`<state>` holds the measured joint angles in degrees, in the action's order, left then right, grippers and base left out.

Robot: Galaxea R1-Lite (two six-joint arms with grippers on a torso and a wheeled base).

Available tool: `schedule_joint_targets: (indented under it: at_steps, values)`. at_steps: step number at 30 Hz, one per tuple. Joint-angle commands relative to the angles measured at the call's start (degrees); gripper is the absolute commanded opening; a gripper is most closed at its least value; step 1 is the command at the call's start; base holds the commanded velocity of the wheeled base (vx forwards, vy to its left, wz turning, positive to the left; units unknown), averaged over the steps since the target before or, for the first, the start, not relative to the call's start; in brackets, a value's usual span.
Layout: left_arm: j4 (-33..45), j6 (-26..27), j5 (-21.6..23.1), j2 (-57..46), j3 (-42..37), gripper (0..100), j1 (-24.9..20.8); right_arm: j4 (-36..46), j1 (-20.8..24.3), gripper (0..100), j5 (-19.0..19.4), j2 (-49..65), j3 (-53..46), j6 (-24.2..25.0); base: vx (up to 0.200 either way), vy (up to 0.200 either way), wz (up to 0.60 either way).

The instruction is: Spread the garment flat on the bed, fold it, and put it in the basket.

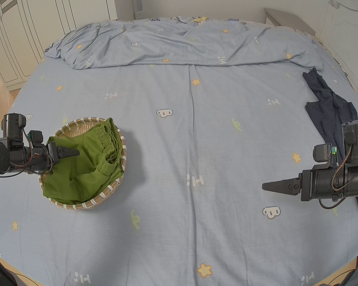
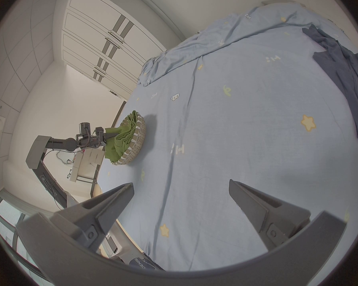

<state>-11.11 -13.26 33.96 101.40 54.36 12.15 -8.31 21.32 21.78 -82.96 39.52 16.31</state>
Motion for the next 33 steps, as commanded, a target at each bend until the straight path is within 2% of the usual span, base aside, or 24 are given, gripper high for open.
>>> schedule_joint_targets:
  at_steps: [1, 6, 12, 15, 16, 19, 20, 24, 25, 29, 33]
  values:
    - [0.03, -0.01, -0.04, -3.05, -0.48, 100, 0.41, -0.04, -0.05, 100, 0.01, -0.01, 0.03, -0.05, 0.000, 0.000, 0.00]
    - [0.03, 0.08, -0.39, -8.76, -2.41, 100, 1.47, -0.04, -0.14, 100, 0.01, 0.08, 0.03, -0.05, 0.000, 0.000, 0.00]
    - [0.73, 0.70, -0.65, -19.75, -6.55, 100, 5.34, -0.04, -0.67, 100, -0.16, 3.06, -0.15, -0.23, 0.000, 0.000, 0.00]
    - [1.79, 3.42, -0.74, -25.20, -11.29, 100, 5.86, 0.14, -0.67, 100, -0.69, 7.99, -0.67, -0.31, 0.000, 0.000, 0.00]
    - [1.79, 7.73, -0.65, -31.00, -15.95, 100, 6.57, -0.12, -0.67, 100, -1.66, 12.82, -2.26, -0.84, 0.000, 0.000, 0.00]
    - [1.79, 9.31, -0.56, -33.37, -17.62, 100, 6.83, -0.21, -0.75, 100, -2.10, 15.28, -3.14, -1.63, 0.000, 0.000, 0.00]
    - [2.32, 10.19, 0.23, -41.37, -20.70, 100, 5.95, -0.39, -1.46, 100, -2.54, 23.81, -7.71, -5.50, 0.000, 0.000, 0.00]
    - [6.01, 10.19, 0.23, -52.27, -23.68, 100, 1.38, -0.56, -3.57, 100, -2.62, 35.67, -18.25, -14.11, 0.000, 0.000, 0.00]
    - [9.35, 10.19, 0.23, -57.37, -24.21, 100, -2.13, -0.48, -4.89, 100, -2.54, 41.65, -22.47, -17.19, 0.000, 0.000, 0.00]
    - [22.00, 10.01, -0.74, -69.32, -23.24, 100, -8.90, 0.76, -7.52, 100, -2.71, 56.77, -29.50, -17.37, 0.000, 0.000, 0.00]
    - [30.79, 9.13, -0.74, -78.99, -23.77, 100, -8.81, 6.12, -9.02, 100, -2.71, 69.25, -32.23, -14.38, 0.000, 0.000, 0.00]
